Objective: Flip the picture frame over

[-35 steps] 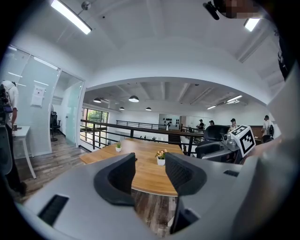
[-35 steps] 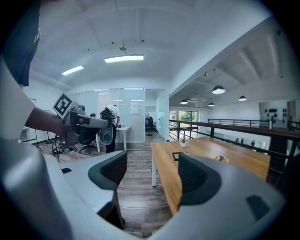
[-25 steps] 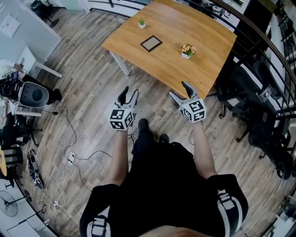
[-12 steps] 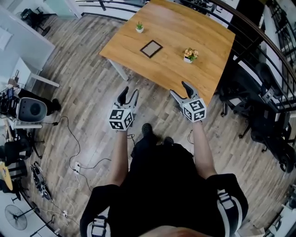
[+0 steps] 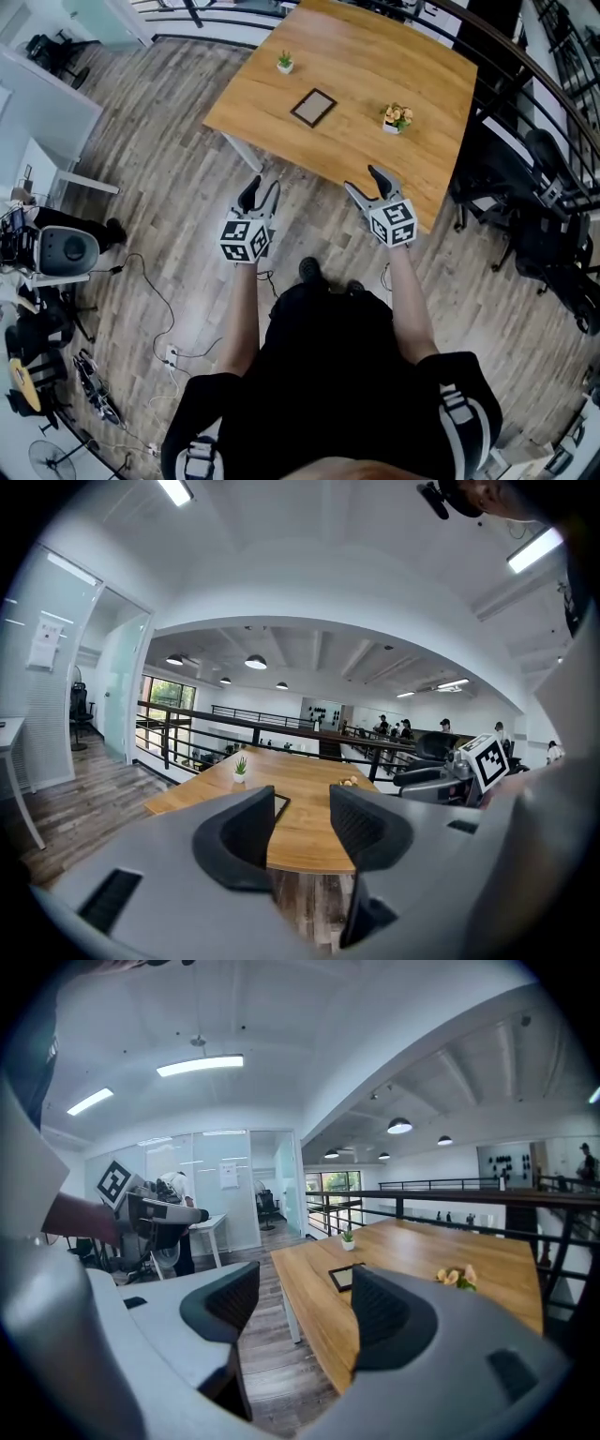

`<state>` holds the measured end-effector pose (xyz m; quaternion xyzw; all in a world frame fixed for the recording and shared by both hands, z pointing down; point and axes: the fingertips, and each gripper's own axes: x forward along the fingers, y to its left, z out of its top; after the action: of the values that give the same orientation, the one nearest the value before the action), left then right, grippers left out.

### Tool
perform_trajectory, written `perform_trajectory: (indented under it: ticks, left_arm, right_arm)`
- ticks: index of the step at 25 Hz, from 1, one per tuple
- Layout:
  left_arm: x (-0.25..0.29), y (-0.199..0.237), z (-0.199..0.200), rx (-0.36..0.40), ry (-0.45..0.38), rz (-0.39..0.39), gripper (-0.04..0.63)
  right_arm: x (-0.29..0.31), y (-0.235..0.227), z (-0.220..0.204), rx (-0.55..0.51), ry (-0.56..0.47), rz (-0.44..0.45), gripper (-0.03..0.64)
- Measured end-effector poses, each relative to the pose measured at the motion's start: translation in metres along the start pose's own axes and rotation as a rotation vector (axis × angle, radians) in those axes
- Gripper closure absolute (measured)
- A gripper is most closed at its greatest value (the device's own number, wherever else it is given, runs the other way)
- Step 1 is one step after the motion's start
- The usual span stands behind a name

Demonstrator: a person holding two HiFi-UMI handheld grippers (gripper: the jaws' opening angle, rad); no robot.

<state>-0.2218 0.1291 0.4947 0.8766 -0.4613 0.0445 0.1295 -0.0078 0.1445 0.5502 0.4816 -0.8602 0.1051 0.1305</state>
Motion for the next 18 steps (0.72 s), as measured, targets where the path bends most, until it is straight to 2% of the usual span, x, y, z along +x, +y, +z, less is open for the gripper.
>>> perform_trajectory:
  ticks: [10, 18]
  left_arm:
    - [0.015, 0.035, -0.003, -0.002, 0.031, -0.062, 0.400]
    - [0.028, 0.059, -0.003, 0.002, 0.047, -0.055, 0.400]
  right_arm:
    - [0.024, 0.005, -0.002, 0.025, 0.019, -0.071, 0.318]
    - [0.053, -0.002, 0.006, 0.032, 0.015, -0.074, 0.322]
